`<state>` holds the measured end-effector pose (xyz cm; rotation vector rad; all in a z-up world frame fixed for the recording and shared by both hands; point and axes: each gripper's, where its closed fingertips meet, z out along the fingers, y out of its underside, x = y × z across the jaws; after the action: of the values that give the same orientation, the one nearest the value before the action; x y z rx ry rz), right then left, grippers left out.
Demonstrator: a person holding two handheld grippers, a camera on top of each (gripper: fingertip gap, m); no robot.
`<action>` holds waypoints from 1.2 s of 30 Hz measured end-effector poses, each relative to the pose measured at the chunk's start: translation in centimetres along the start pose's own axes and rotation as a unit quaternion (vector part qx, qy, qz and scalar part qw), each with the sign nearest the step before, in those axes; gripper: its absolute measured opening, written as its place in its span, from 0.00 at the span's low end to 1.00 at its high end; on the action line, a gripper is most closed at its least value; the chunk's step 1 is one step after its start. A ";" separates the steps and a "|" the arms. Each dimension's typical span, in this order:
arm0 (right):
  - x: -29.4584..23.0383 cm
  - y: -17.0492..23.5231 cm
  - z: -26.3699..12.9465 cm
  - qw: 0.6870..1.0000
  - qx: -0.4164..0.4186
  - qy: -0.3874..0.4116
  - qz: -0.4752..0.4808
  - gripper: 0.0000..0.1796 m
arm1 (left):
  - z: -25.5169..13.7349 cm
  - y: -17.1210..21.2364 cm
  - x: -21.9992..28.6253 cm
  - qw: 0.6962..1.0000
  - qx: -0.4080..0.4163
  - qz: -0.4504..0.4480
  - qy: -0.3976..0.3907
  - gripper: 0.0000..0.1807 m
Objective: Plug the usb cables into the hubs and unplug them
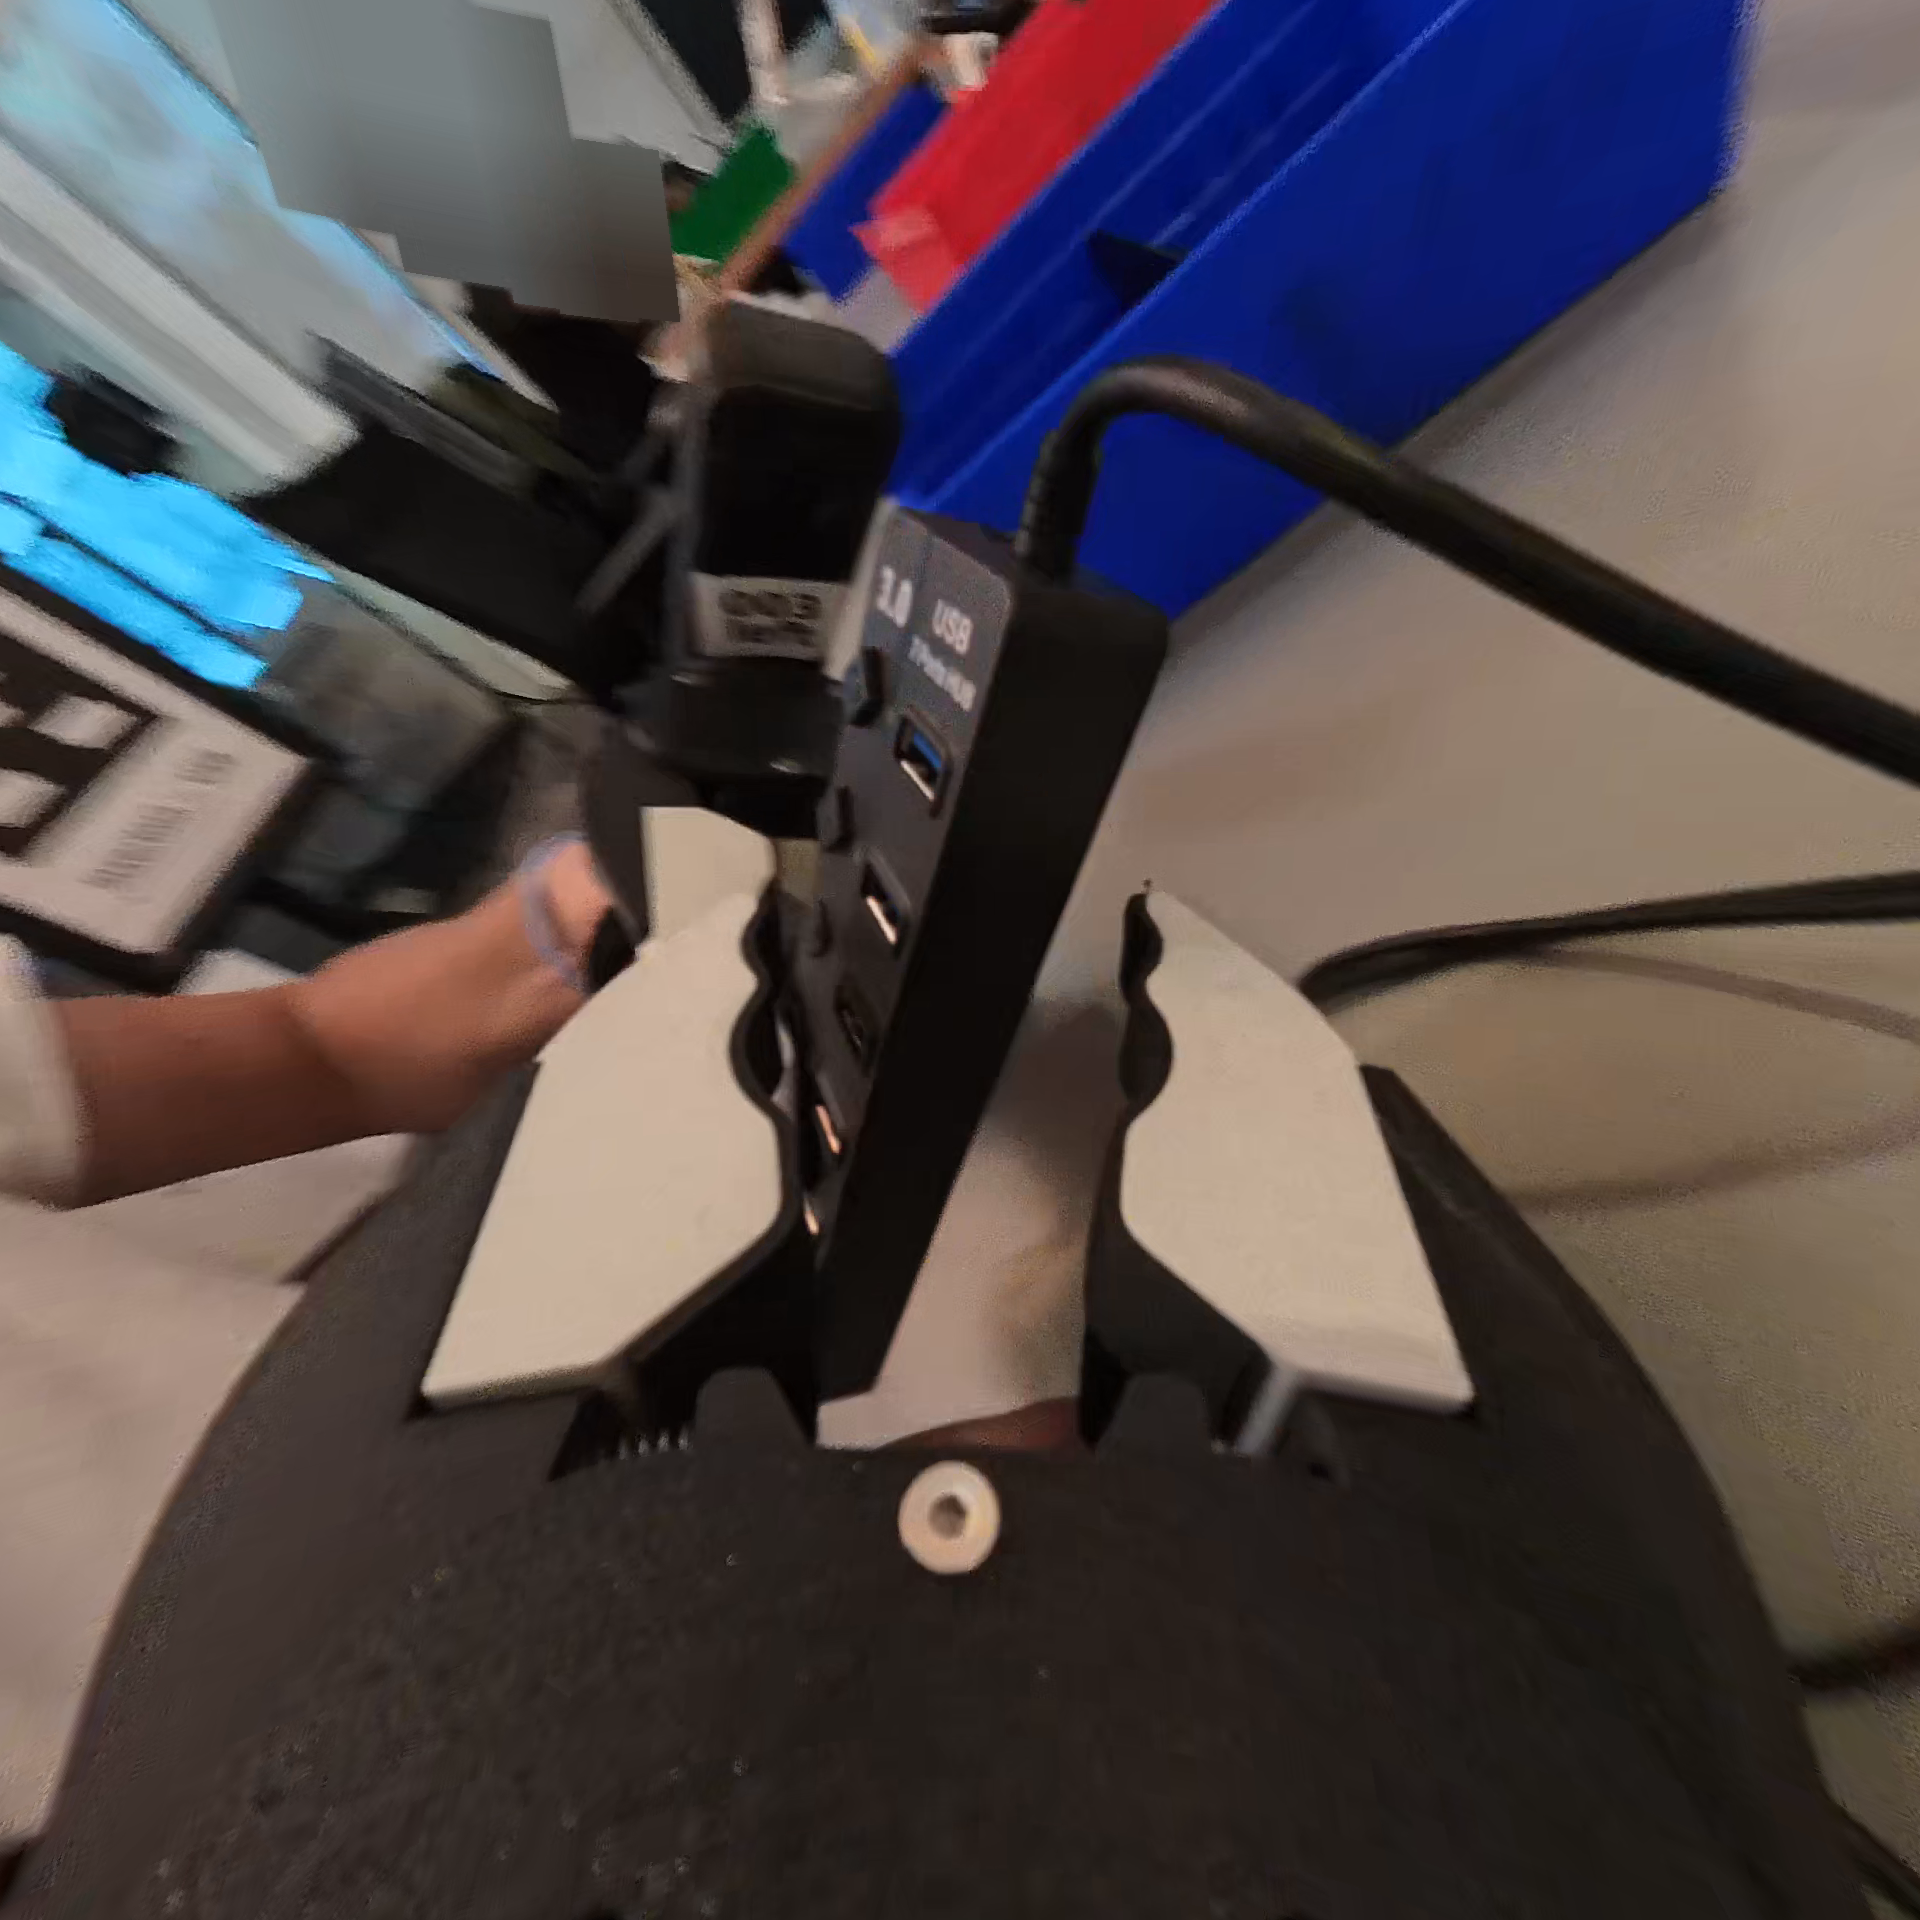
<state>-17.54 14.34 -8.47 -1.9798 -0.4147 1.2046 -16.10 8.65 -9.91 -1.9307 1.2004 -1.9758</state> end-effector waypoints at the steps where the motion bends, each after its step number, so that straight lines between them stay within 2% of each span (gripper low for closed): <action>1: -0.9 0.2 0.0 0.999 0.001 -0.046 0.021 0.28 | 0.2 0.1 0.3 1.000 0.001 -0.002 0.013 0.13; 2: -1.7 0.3 -0.1 0.995 0.003 -0.089 0.034 0.23 | 0.3 0.1 0.5 1.000 0.004 -0.001 0.021 0.13; 4: -1.8 0.3 -0.6 0.993 0.012 -0.112 0.045 0.15 | 0.3 -0.1 0.5 1.000 0.015 0.009 0.014 0.14; 7: -1.3 0.5 -1.1 0.998 -0.022 -0.063 -0.023 0.14 | -0.5 -0.2 -0.8 0.997 0.020 0.048 -0.059 0.17; 9: 0.6 0.3 -2.1 0.992 -0.087 0.035 -0.082 0.15 | -1.6 -0.3 -1.8 0.992 0.021 0.062 -0.110 0.19; 11: 3.8 0.2 -3.7 0.971 -0.165 0.143 -0.099 0.15 | -2.6 -0.3 -2.4 0.987 0.026 0.074 -0.141 0.19; 13: 5.1 1.0 -4.5 0.952 -0.248 0.161 -0.080 0.15 | -3.2 0.3 -2.5 0.987 0.029 0.070 -0.143 0.17; 16: 6.1 2.3 -4.5 0.921 -0.352 0.145 -0.077 0.15 | -3.4 1.7 -2.6 0.989 0.025 0.056 -0.136 0.15; 19: 8.2 3.4 -3.3 0.899 -0.409 0.145 -0.057 0.15 | -3.4 2.7 -2.9 0.989 0.009 0.054 -0.139 0.14; 25: 9.3 4.7 -0.1 0.905 -0.416 0.085 -0.029 0.17 | -3.8 2.9 -2.8 0.990 0.013 0.048 -0.134 0.14; 26: 9.5 4.5 0.1 0.908 -0.410 0.083 -0.033 0.14 | -4.0 2.9 -2.8 0.990 0.014 0.047 -0.134 0.14; 30: 9.6 3.3 -1.0 0.903 -0.399 0.124 -0.099 0.22 | -4.4 2.9 -3.0 0.990 0.015 0.043 -0.132 0.14; 33: 8.7 1.3 -3.3 0.884 -0.384 0.168 -0.206 0.30 | -4.6 3.0 -3.3 0.990 0.014 0.041 -0.135 0.14; 36: 9.3 0.7 -5.7 0.847 -0.408 0.217 -0.262 0.38 | -4.4 3.1 -3.6 0.990 0.006 0.041 -0.136 0.14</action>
<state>-8.08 17.11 -13.17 -2.4891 -1.2825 0.1841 -20.72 10.64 -13.98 -2.0275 1.1708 -1.6118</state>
